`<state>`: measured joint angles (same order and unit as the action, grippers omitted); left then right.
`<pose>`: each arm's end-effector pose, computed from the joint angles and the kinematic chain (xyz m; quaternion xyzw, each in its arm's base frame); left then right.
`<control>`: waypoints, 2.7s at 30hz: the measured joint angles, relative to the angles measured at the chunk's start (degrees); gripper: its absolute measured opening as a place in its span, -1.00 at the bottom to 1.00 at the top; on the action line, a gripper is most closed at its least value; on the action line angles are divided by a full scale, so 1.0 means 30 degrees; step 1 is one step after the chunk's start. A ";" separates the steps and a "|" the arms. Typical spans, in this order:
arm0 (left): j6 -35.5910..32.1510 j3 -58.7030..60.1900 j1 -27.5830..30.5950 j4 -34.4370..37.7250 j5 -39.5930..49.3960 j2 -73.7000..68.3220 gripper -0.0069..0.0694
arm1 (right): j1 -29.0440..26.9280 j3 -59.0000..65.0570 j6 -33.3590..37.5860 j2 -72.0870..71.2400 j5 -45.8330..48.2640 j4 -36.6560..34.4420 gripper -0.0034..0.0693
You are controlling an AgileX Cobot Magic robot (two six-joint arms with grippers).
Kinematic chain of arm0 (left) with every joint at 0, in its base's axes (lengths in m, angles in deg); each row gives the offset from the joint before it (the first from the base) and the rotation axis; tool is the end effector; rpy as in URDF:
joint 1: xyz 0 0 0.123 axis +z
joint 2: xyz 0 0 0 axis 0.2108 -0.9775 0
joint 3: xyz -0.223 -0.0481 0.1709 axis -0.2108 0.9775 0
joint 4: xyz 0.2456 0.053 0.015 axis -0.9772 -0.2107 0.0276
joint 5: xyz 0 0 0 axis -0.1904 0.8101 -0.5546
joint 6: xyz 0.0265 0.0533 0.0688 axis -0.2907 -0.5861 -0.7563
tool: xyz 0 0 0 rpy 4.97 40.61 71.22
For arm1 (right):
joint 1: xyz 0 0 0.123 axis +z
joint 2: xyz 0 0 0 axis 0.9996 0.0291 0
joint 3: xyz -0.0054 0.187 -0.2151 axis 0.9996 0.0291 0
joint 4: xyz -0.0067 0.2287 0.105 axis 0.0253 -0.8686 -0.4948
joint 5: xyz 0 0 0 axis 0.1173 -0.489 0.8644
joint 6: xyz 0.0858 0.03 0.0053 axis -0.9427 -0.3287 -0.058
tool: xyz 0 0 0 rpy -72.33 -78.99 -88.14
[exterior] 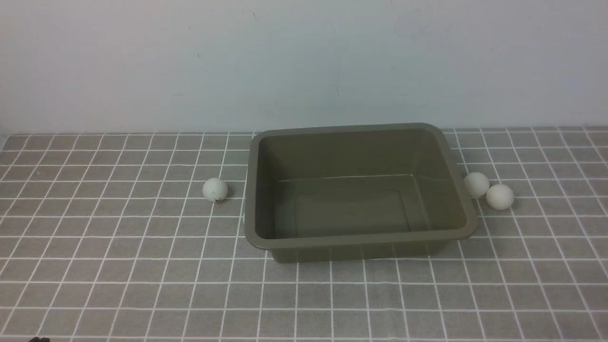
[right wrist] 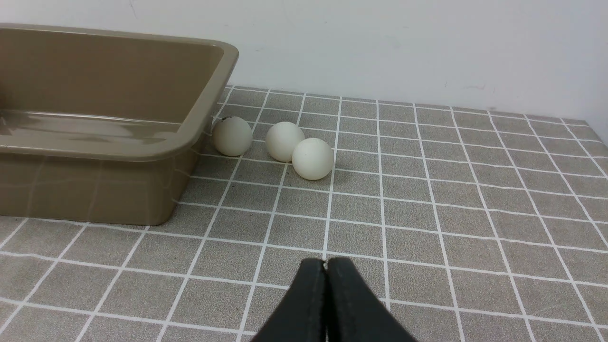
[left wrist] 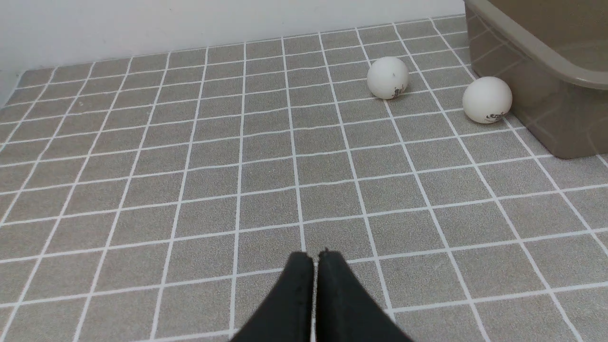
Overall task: Put the table tennis balls into the box on the grey coffee tablecloth.
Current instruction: 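Reach for and grasp a ping pong ball on the table beside the basket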
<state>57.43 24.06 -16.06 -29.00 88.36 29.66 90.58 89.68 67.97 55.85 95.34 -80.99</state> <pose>0.0524 -0.0063 0.1714 0.0495 0.8024 -0.0221 0.5943 0.0519 0.0001 0.1727 -0.0123 0.8057 0.0015 0.5922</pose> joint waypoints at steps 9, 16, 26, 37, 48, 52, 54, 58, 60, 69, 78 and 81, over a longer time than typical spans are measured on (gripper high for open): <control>0.0000 0.0000 0.0000 0.0000 0.0000 0.0000 -0.83 | 0.0000 0.0000 0.0000 0.0000 0.0000 0.0000 -0.93; 0.0000 0.0000 0.0000 0.0000 0.0000 0.0000 -0.83 | 0.0000 0.0000 0.0000 0.0000 0.0000 0.0000 -0.93; 0.0000 0.0000 0.0000 0.0000 0.0000 0.0000 -0.83 | 0.0000 0.0000 0.0000 0.0000 0.0000 0.0000 -0.93; 0.0645 0.0000 0.0000 0.2611 -0.4346 0.0000 -0.83 | 0.0000 0.0000 0.0000 0.0000 0.0000 0.0000 -0.93; 0.4285 -0.1875 0.0000 0.6772 -1.1224 -0.0109 -0.83 | 0.0000 0.0165 -0.3172 0.0000 -0.5218 -0.6059 -0.93; 0.4626 -0.6447 0.0000 0.6156 -0.6048 -0.3219 -0.83 | 0.0000 0.0165 -0.4086 0.0000 -0.7528 -0.9190 -0.93; 0.4271 -1.0133 0.0000 0.5921 -0.0861 -0.7680 -0.83 | 0.0000 0.0165 -0.4402 0.0000 -0.8426 -0.9995 -0.93; 0.2098 -1.4046 0.0000 0.5805 0.5167 -1.4796 -0.83 | 0.0018 -0.0188 -0.4716 0.0000 -0.8356 -1.0606 -0.93; 0.0507 -1.5536 0.0000 0.5774 0.7044 -1.8520 -0.83 | 0.0055 -0.1495 -0.4646 0.0183 -0.6242 -1.0426 -0.93; -0.1631 -2.0884 0.0000 0.5574 0.9097 -2.8919 -0.83 | 0.0175 -1.2064 -0.1428 0.8104 0.7218 -0.6394 -0.93; -0.1826 -2.8197 0.0000 0.5885 1.1830 -3.6168 -0.83 | 0.0175 -1.6663 0.0559 1.3612 1.2562 -0.4053 -0.93; -0.1849 -2.9731 0.0000 0.5885 1.2612 -3.7632 -0.83 | 0.0175 -1.6663 0.0596 1.3814 1.2772 -0.4053 -0.93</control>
<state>51.88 -65.14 -16.06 -11.34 126.20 -83.24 91.10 39.69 69.76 97.29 133.66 -93.15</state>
